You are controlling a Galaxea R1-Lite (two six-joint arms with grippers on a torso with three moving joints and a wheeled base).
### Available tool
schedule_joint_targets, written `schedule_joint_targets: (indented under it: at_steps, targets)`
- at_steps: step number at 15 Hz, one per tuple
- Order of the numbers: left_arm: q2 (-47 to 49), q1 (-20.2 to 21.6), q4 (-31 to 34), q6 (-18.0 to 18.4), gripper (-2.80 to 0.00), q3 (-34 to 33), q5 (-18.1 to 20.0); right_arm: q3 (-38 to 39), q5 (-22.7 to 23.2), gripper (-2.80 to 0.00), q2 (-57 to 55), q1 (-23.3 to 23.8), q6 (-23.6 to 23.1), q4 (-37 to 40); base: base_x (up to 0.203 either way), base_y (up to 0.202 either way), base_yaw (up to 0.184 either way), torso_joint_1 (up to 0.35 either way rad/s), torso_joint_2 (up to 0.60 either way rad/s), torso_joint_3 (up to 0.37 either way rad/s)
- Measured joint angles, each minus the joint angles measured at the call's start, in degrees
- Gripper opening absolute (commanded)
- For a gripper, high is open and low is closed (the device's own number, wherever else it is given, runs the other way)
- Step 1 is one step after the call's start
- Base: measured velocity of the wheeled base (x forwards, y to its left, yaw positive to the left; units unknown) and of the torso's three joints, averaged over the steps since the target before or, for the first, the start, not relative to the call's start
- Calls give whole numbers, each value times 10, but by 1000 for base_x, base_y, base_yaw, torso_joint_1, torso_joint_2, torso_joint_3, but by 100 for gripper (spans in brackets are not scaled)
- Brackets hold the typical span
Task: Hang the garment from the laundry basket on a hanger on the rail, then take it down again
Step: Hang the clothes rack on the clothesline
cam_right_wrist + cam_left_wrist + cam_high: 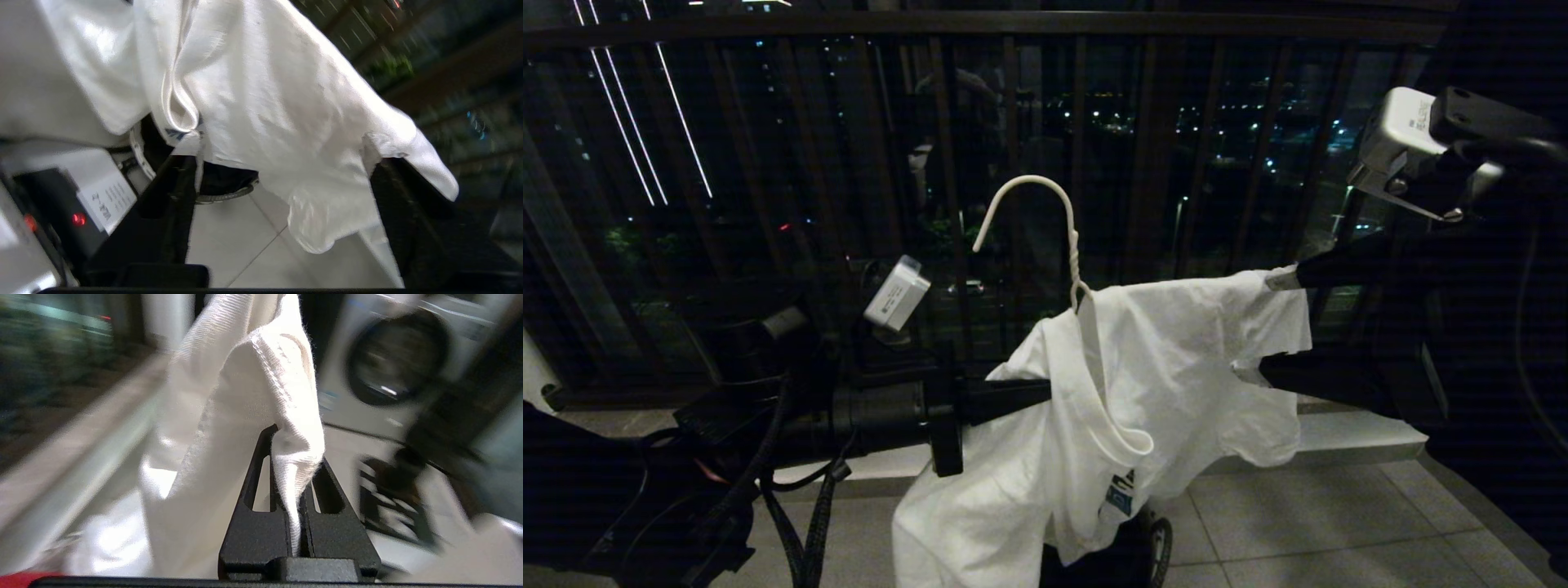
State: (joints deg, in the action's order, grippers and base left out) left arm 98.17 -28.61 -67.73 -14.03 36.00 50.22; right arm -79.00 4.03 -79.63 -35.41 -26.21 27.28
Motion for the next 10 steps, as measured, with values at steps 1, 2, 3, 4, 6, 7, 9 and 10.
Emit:
schedule_joint_targets:
  at_steps: [1, 2, 3, 4, 6, 7, 9, 10]
  targets:
    - [-4, 0, 6, -2, -280, -4, 31, 0, 16, 0, -1, 8, -18, 0, 0, 0, 0, 0, 0, 0]
    - [-10, 0, 19, -2, -280, -7, 52, -2, 36, 0, -3, 16, -28, 0, 0, 0, 0, 0, 0, 0]
    - [-16, 1, 34, -2, -280, -9, 60, -2, 56, 0, -5, 23, -37, 0, 0, 0, 0, 0, 0, 0]
    - [-20, 1, 40, -2, -280, -10, 61, -3, 70, 0, -9, 29, -43, -2, 0, 0, 0, 0, 0, 0]
    - [-25, 1, 41, -2, -280, -10, 61, -11, 89, 0, -18, 40, -55, -7, 0, 0, 0, 0, 0, 0]
    - [-27, 1, 42, -2, -280, -10, 62, -11, 106, 0, -21, 41, -62, -2, 0, 0, 0, 0, 0, 0]
    - [-32, 1, 43, -2, -280, -11, 62, -10, 136, 0, -29, 43, -69, 3, 0, 0, 0, 0, 0, 0]
    - [-34, 0, 44, -3, -280, -11, 62, -10, 153, 0, -35, 43, -70, 4, 0, 0, 0, 0, 0, 0]
